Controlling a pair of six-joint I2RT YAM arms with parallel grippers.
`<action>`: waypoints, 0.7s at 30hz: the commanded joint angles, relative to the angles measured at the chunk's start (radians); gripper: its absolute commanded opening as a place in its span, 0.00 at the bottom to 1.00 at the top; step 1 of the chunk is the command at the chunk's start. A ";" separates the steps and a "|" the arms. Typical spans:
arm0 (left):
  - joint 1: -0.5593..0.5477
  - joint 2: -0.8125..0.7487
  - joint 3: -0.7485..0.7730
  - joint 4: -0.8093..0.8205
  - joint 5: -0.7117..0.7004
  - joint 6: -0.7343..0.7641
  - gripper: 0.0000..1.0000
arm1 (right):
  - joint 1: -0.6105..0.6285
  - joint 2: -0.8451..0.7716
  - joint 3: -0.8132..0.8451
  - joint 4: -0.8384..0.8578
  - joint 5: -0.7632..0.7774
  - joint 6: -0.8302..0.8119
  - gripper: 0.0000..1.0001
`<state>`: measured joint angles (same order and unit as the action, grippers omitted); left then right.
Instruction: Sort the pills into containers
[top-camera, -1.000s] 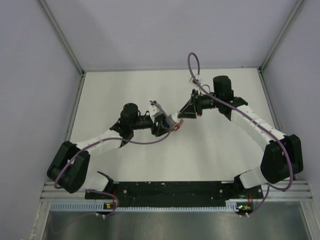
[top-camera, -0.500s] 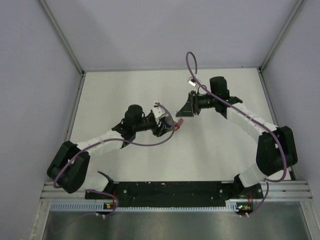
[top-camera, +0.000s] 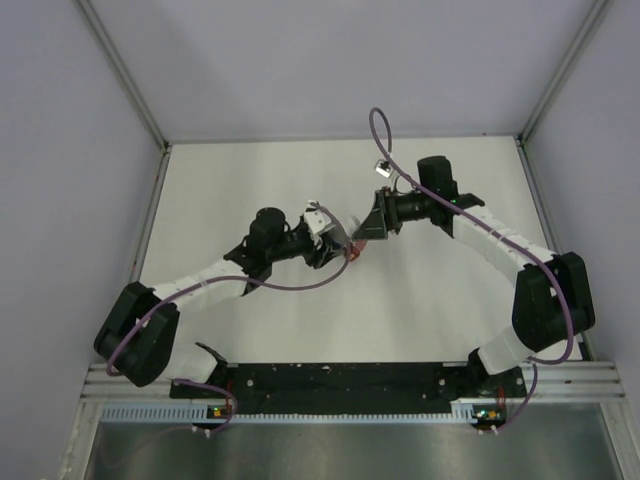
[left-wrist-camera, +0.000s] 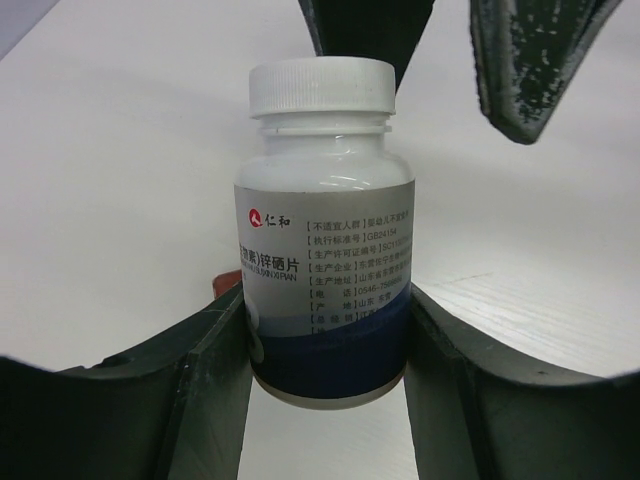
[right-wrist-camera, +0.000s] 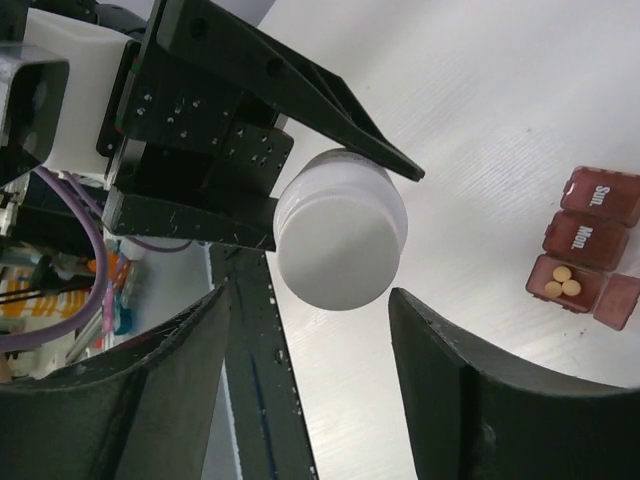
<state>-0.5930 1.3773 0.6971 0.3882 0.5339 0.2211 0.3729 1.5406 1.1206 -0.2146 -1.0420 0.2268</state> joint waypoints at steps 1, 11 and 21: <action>0.002 -0.029 0.041 0.064 -0.015 0.017 0.00 | -0.005 -0.042 0.039 -0.032 -0.062 -0.029 0.66; 0.033 -0.057 0.070 0.032 0.231 -0.037 0.00 | -0.015 -0.178 0.062 -0.178 0.003 -0.311 0.75; 0.041 -0.067 0.128 -0.051 0.560 -0.112 0.00 | 0.023 -0.301 0.136 -0.336 0.054 -0.622 0.79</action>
<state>-0.5541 1.3369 0.7776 0.3542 0.9302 0.1459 0.3679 1.2831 1.1976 -0.4847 -1.0077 -0.2398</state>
